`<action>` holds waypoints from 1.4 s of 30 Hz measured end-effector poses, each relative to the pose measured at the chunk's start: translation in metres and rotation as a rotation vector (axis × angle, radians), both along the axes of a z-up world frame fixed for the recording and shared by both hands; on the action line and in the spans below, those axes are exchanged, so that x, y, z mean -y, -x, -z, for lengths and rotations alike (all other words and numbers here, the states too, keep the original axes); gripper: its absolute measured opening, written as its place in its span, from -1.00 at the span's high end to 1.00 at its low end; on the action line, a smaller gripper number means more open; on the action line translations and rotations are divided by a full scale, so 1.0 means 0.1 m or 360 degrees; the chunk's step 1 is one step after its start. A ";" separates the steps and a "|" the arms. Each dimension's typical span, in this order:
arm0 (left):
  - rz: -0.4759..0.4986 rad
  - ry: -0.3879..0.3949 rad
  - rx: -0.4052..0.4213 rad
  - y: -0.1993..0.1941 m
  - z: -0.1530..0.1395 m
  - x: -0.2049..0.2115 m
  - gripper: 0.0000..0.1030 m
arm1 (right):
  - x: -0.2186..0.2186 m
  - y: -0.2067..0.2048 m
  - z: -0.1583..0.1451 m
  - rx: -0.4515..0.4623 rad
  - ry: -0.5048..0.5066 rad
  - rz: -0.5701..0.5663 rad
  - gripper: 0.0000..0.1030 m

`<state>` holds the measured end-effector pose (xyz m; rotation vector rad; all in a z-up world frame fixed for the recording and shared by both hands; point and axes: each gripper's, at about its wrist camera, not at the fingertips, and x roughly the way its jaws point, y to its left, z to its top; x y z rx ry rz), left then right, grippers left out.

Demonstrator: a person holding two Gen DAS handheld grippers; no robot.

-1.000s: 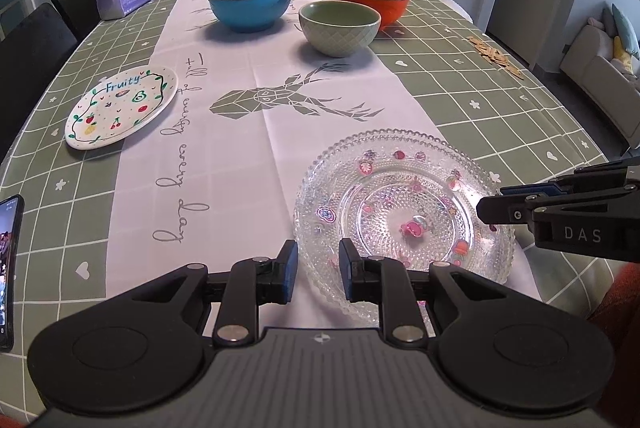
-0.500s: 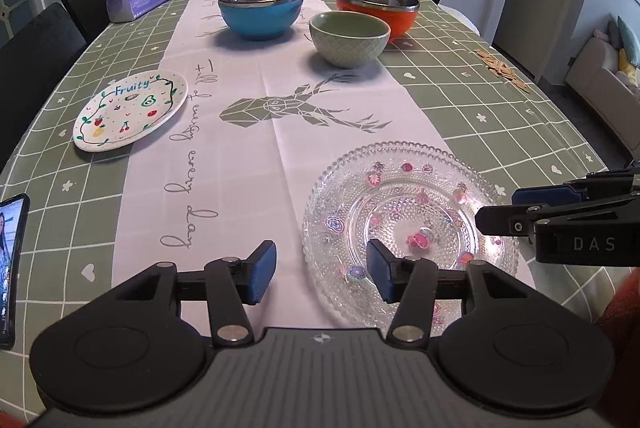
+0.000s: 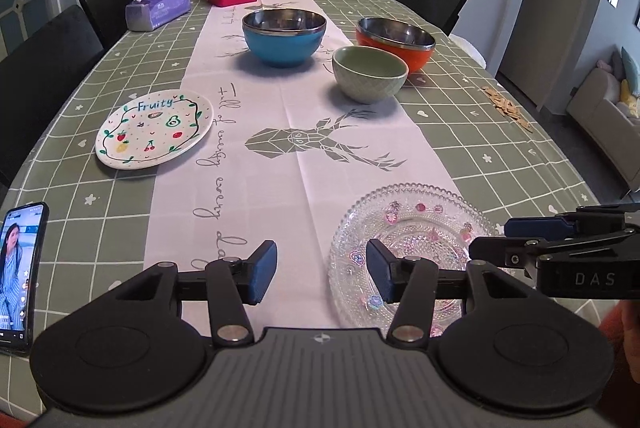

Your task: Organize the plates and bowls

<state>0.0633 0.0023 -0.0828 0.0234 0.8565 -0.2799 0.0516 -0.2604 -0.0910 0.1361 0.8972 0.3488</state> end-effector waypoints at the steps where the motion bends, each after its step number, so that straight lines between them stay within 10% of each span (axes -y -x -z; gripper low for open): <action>1: 0.0006 0.0017 -0.0013 -0.02 -0.02 -0.04 -0.17 | -0.01 -0.02 -0.02 0.0001 -0.0006 -0.0008 -0.03; 19: -0.0105 0.0003 0.0001 -0.61 -0.25 -1.05 -0.17 | -0.83 -0.78 -0.11 -0.0145 -0.0175 -0.0252 -0.01; 42: -0.0358 0.0084 -0.0018 -1.68 0.26 -1.81 0.09 | -1.56 -2.00 0.31 -0.0264 -0.0348 -0.0036 0.24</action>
